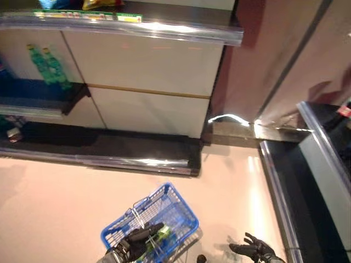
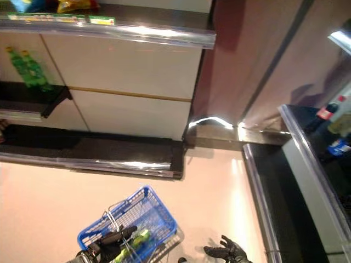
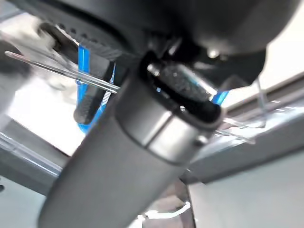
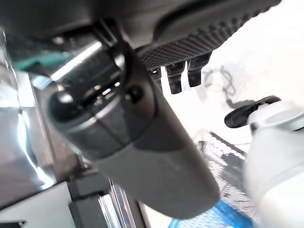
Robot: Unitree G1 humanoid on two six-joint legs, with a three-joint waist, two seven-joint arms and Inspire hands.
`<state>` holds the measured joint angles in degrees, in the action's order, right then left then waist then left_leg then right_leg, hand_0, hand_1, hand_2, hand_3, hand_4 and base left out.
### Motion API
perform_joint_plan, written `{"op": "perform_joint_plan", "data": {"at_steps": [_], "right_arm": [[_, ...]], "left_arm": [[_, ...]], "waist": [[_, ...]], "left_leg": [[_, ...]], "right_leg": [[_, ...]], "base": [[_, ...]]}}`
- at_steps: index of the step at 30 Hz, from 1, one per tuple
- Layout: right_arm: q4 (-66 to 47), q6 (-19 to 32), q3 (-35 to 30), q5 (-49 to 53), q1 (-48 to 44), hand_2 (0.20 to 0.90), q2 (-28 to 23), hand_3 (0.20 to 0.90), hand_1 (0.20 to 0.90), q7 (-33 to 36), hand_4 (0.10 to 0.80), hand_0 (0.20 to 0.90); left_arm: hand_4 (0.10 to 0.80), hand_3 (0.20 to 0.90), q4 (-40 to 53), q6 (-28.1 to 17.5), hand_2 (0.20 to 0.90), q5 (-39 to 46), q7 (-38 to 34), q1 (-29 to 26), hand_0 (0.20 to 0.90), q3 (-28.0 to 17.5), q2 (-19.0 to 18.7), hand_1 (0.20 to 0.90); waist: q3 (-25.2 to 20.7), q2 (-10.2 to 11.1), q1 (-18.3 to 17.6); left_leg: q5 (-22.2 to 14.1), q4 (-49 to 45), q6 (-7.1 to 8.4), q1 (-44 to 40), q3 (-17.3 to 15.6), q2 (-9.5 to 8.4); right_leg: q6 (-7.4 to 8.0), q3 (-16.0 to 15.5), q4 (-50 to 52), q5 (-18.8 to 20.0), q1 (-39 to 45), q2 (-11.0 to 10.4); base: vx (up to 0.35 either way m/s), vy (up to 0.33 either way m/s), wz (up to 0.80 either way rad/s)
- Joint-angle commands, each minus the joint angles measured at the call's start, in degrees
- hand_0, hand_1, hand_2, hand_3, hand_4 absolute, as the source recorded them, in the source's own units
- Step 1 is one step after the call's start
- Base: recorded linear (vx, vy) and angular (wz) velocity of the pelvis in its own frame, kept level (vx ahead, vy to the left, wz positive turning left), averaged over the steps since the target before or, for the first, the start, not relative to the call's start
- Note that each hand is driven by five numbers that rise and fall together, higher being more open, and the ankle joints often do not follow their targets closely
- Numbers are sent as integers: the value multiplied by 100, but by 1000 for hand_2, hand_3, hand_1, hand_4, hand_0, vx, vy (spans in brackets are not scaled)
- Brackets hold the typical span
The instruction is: Pick up the drink and place into the basket.
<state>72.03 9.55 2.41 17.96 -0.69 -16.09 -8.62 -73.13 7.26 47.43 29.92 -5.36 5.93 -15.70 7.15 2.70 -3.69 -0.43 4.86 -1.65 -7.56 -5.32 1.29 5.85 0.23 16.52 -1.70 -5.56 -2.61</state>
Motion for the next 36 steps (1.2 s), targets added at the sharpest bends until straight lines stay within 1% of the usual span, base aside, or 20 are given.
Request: {"op": "perform_joint_plan", "data": {"at_steps": [1,2,3,5,8,10,11,13,15,18,20,24,26,28,29,30,32,33,34,36], "right_arm": [[-116,220,-4,106,151,900,-231,900,900,-68,800,900],[-104,202,-32,107,111,900,-240,900,900,-82,800,900],[-61,194,-57,131,54,900,-249,900,900,-101,800,900],[-16,194,-96,152,35,900,-246,900,900,-100,800,900],[3,202,-112,164,56,900,-237,900,900,-91,800,900],[82,243,-135,26,68,900,-218,900,900,-96,800,900],[109,223,-150,-10,77,900,-213,900,900,-72,800,900],[159,208,-165,-83,79,900,-187,900,900,-39,800,900],[190,212,-172,13,98,900,-171,900,900,-10,800,900],[241,232,-207,-27,110,900,-155,900,900,12,800,900],[275,263,-184,-108,119,900,-134,900,900,14,800,900],[219,255,-123,105,64,900,-109,900,900,-2,800,900],[205,255,-105,194,23,900,-101,900,900,8,800,900],[176,272,-67,200,-6,900,-144,900,900,55,800,900],[112,229,-28,218,-33,900,-186,900,900,99,800,900],[80,211,-10,225,-42,900,-212,900,900,108,800,900],[27,145,13,188,-90,900,-272,900,900,121,800,900],[11,110,10,173,-134,900,-308,900,900,128,800,900],[43,115,18,121,-176,900,-336,900,900,133,800,900],[134,146,-11,31,-204,900,-393,900,900,106,800,900]], "left_arm": [[100,200,521,-64,300,-25,677,48,300,-7,-161,300],[100,200,579,-55,300,-48,670,68,300,-26,-171,300],[100,200,637,-54,300,-87,659,90,300,-41,-194,300],[100,200,689,-30,300,-119,622,98,300,-29,-251,300],[100,200,649,-30,300,-91,646,110,300,-104,-356,300],[100,200,553,-92,300,-29,717,109,300,-172,-378,300],[100,200,523,-113,300,-16,746,114,300,-191,-382,300],[100,200,513,-101,300,-14,758,115,300,-221,-385,300],[100,200,553,-58,300,-91,753,146,300,-222,-399,300],[100,200,534,-116,300,-148,807,217,300,-240,-332,300],[100,200,524,-108,300,-151,794,251,300,-311,-297,300],[100,200,578,-117,300,-322,824,249,300,-318,-249,300],[100,200,579,-170,300,-323,826,206,300,-273,-229,300],[100,200,613,-166,300,-266,825,106,300,-211,-164,300],[100,200,667,-157,300,-213,841,71,300,-170,-116,300],[100,200,709,-158,300,-171,860,58,300,-126,-91,300],[100,200,849,-141,300,-77,798,49,300,-72,-5,300],[100,200,951,-133,300,31,727,50,300,-27,50,300],[100,200,998,-149,300,128,674,69,300,12,103,300],[100,200,1038,-137,300,207,654,104,300,47,118,300]], "waist": [[-17,-239,120],[39,-212,172],[61,-168,196],[53,-126,181],[-26,-68,154],[-53,-43,113],[-71,-53,112],[-78,-6,80],[-75,-22,37],[-111,-50,-12],[-143,-73,-61],[-164,-92,-97],[-168,-138,-167],[-174,-186,-247],[-154,-215,-252],[-126,-221,-236],[-56,-194,-172],[-11,-150,-103],[17,-165,-67],[27,-228,-32]], "left_leg": [[160,14,112,312,-186,-251],[116,14,153,235,-393,-213],[54,14,208,180,-645,-164],[11,14,279,118,-926,-82],[-25,14,363,51,-1383,42],[-56,14,427,-63,-1690,141],[-184,14,482,-173,-1751,184],[-235,14,484,-247,-1891,193],[-274,14,452,-320,-1915,255],[-250,14,425,-340,-1975,323],[-205,14,424,-363,-2055,416],[-145,14,431,-395,-2112,571],[-88,-12,457,-385,-2055,699],[-131,-324,547,-370,-1892,802],[134,-855,727,-226,-1819,1006],[352,-1220,828,-73,-1760,1133],[525,-1908,913,284,-1595,1245],[556,-2022,802,541,-1515,1112],[367,-1814,713,609,-1439,913],[317,-912,654,565,-1371,718]], "right_leg": [[335,-905,1096,876,-151,-868],[393,-1167,743,949,-37,-1122],[493,-1392,189,1074,59,-1304],[555,-1577,-500,1154,214,-1387],[628,-1901,-974,1372,315,-1531],[650,-2169,-1431,1356,346,-1470],[747,-2286,-1583,1355,378,-1443],[778,-2419,-1615,1593,220,-1500],[757,-2281,-1672,1487,187,-1399],[677,-2270,-1697,1268,250,-1196],[616,-2228,-1679,1039,317,-1028],[464,-2189,-1542,755,392,-859],[318,-2075,-1331,495,360,-694],[146,-1952,-1150,314,326,-578],[3,-1910,-1131,203,406,-474],[-75,-1884,-1147,146,487,-414],[-190,-1792,-1250,91,693,-344],[-258,-1725,-1311,147,749,-350],[-224,-1615,-1316,130,795,-344],[-135,-1425,-1428,112,920,-289]], "base": [[20,-5,-48],[0,-108,-50],[-16,-155,-40],[-25,-158,-47],[-29,-169,-88],[17,-193,-112],[61,-227,-125],[70,-259,-137],[72,-293,-131],[68,-287,-28],[107,-318,-24],[78,-303,-18],[56,-321,5],[64,-332,8],[54,-249,0],[62,-249,-12],[77,-210,-25],[134,-132,-40],[156,-22,-58],[255,87,-65]]}}
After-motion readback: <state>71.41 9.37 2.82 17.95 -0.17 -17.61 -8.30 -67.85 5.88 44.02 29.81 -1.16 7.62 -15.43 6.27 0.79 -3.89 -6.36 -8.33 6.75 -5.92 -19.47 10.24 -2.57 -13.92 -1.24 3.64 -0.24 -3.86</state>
